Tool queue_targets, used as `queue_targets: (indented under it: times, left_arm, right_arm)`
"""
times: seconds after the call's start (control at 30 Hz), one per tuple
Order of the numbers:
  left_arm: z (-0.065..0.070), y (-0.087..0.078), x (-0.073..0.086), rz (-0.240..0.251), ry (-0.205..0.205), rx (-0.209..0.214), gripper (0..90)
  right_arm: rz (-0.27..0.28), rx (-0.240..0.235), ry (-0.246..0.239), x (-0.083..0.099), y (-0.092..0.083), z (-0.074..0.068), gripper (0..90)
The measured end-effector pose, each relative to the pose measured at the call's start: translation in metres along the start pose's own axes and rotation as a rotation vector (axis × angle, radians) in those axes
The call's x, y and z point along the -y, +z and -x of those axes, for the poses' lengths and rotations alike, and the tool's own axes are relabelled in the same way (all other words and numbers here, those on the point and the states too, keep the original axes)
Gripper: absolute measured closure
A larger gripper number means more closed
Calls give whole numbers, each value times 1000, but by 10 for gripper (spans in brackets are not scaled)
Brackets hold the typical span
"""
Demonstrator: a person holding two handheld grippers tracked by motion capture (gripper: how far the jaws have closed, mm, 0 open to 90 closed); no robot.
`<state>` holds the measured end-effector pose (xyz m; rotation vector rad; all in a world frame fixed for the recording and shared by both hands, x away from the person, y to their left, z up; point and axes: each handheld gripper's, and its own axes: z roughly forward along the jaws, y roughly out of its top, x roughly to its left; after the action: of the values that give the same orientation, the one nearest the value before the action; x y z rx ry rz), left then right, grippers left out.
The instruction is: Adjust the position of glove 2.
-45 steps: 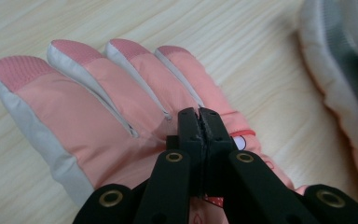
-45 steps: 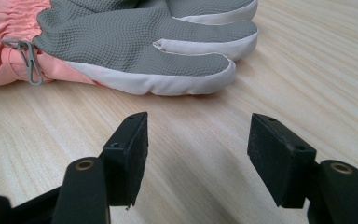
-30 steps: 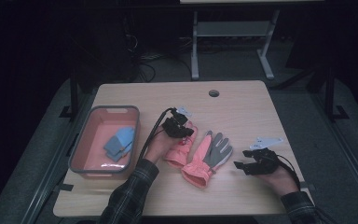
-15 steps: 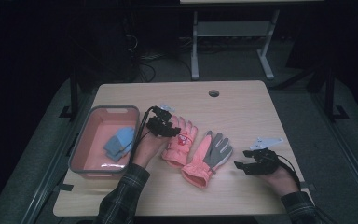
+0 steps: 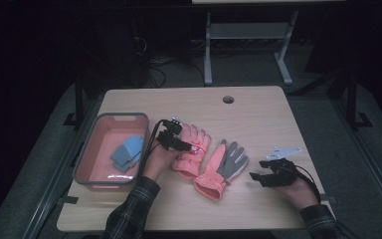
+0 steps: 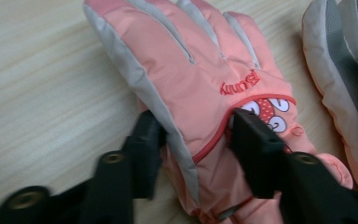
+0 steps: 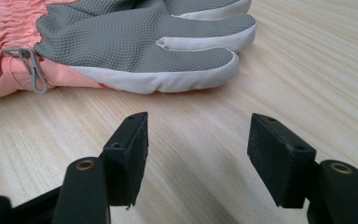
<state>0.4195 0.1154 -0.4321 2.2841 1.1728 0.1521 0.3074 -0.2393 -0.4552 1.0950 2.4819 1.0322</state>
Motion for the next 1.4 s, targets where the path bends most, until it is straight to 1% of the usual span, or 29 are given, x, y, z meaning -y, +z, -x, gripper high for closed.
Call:
queue_targets:
  times: [0.03, 0.07, 0.13, 0.23, 0.3, 0.33, 0.37, 0.4, 0.43, 0.47, 0.5, 0.57, 0.6, 0.63, 0.7, 0.8, 0.83, 0.87, 0.93, 0.97, 1.0, 1.03, 1.07, 1.13, 1.2, 1.3, 1.4]
  left_arm:
    - [0, -1, 0, 0, -1, 1, 625]
    - [0, -2, -1, -1, 0, 2, 668]
    - [0, -3, -2, -3, 10, 1, 720]
    - [1, -8, -5, -4, 28, 11, 754]
    - [1, -13, -7, 13, 33, 17, 763]
    - [2, -17, -8, 29, 31, 15, 766]
    - [1, -21, -9, 35, 37, 20, 767]
    - [0, -26, -11, 42, 39, 30, 767]
    - [0, -31, -12, 55, 35, 44, 767]
    - [-1, -36, -14, 62, 37, 57, 767]
    - [-1, -41, -15, 69, 37, 71, 767]
    - [-1, -48, -16, 82, 42, 95, 766]
    - [1, -53, -17, 83, 49, 116, 766]
    - [2, -54, -17, 88, 50, 125, 766]
    - [3, -58, -17, 88, 66, 151, 765]
    - [5, -63, -16, 81, 77, 183, 765]
    - [6, -65, -15, 75, 89, 192, 765]
    - [7, -66, -15, 84, 89, 205, 764]
    - [8, -68, -14, 84, 87, 228, 764]
    - [9, -70, -14, 81, 97, 240, 764]
    - [9, -70, -14, 83, 96, 247, 764]
    - [10, -72, -14, 86, 103, 261, 764]
    - [10, -73, -14, 89, 102, 273, 764]
    - [11, -75, -14, 92, 113, 287, 764]
    - [12, -75, -14, 92, 121, 290, 764]
    - [12, -75, -16, 94, 127, 311, 763]
    - [13, -74, -19, 86, 162, 339, 763]
  right_arm:
    - [1, 1, 1, 0, 0, 0, 377]
    - [1, 0, 1, 0, 0, 0, 377]
    - [1, 0, 2, 0, 0, 0, 377]
    - [1, 0, 2, 0, 0, 0, 377]
    - [3, -1, 3, 0, -1, 0, 377]
    - [3, -2, 3, 0, -1, 0, 379]
    - [4, -5, 1, 0, -1, 0, 395]
    - [5, -12, 2, 0, -1, -1, 439]
    - [2, -28, -7, 0, -2, -1, 493]
    - [10, -42, -9, -1, -3, -2, 545]
    - [15, -61, -19, -2, -4, -4, 637]
    - [19, -94, -33, -4, -5, -9, 750]
    - [22, -108, -45, -5, -5, -10, 793]
    - [21, -132, -60, -6, -4, -14, 824]
    - [12, -151, -79, -8, -1, -19, 871]
    - [-13, -179, -98, -10, 7, -25, 898]
    - [-21, -192, -112, -11, 10, -28, 898]
    - [-26, -199, -113, -13, 12, -31, 898]
    - [-32, -217, -126, -16, 17, -36, 899]
    - [-34, -222, -133, -17, 19, -39, 899]
    - [-35, -228, -140, -19, 22, -41, 898]
    - [-35, -232, -149, -20, 24, -43, 899]
    - [-38, -239, -146, -22, 27, -47, 899]
    - [-37, -245, -161, -26, 31, -51, 899]
    - [-33, -251, -167, -30, 35, -55, 899]
    - [-36, -252, -166, -35, 40, -61, 898]
    - [-37, -254, -183, -39, 46, -67, 899]
